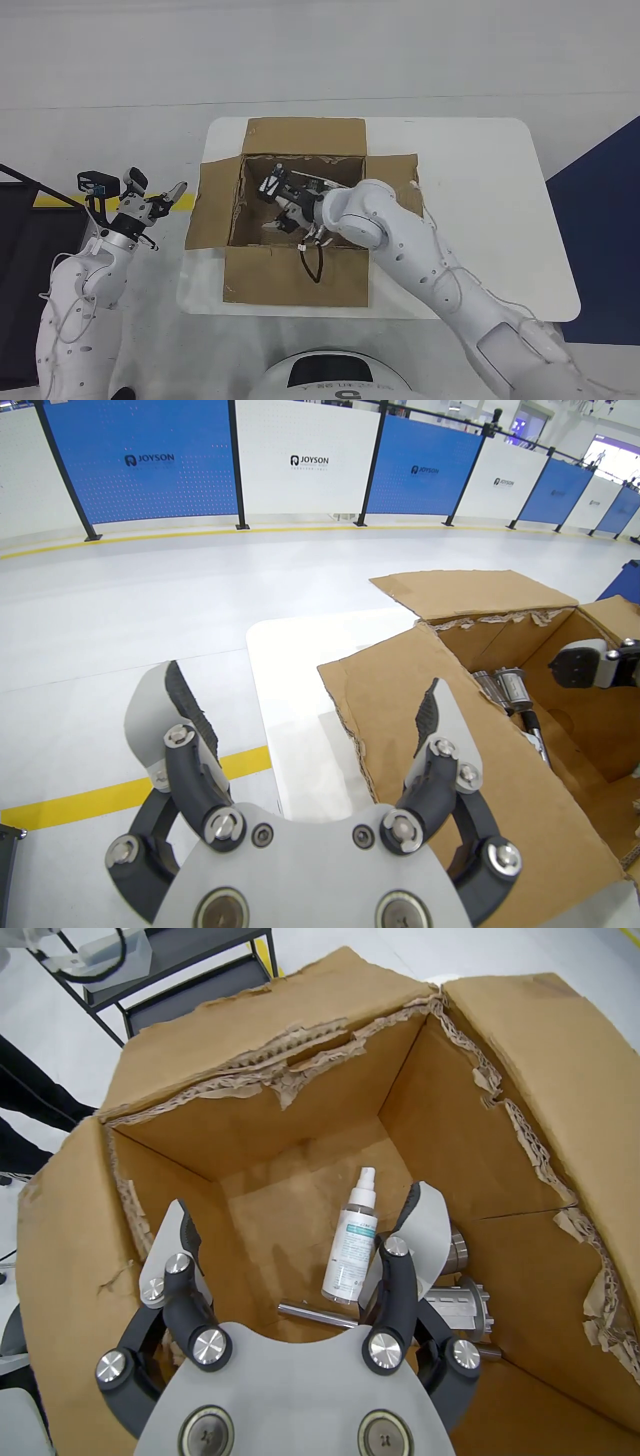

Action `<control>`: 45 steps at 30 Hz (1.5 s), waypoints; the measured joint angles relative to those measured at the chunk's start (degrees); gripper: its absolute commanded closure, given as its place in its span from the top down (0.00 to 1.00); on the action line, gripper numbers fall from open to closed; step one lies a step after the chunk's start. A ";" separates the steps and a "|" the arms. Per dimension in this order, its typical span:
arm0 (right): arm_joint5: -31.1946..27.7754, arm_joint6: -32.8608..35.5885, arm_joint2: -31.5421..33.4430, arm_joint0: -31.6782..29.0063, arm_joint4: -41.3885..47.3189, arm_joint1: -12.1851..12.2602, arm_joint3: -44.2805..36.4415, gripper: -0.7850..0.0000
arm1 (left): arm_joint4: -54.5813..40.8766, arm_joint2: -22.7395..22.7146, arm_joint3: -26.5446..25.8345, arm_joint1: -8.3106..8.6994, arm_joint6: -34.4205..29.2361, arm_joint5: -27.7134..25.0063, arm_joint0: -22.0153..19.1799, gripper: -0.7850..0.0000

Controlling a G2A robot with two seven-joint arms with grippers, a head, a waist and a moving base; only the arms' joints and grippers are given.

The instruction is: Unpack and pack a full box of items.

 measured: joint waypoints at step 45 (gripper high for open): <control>9.78 7.78 -12.37 10.74 -3.53 -9.43 26.16 0.00 | 0.00 0.00 0.00 0.00 0.00 0.00 0.00 1.00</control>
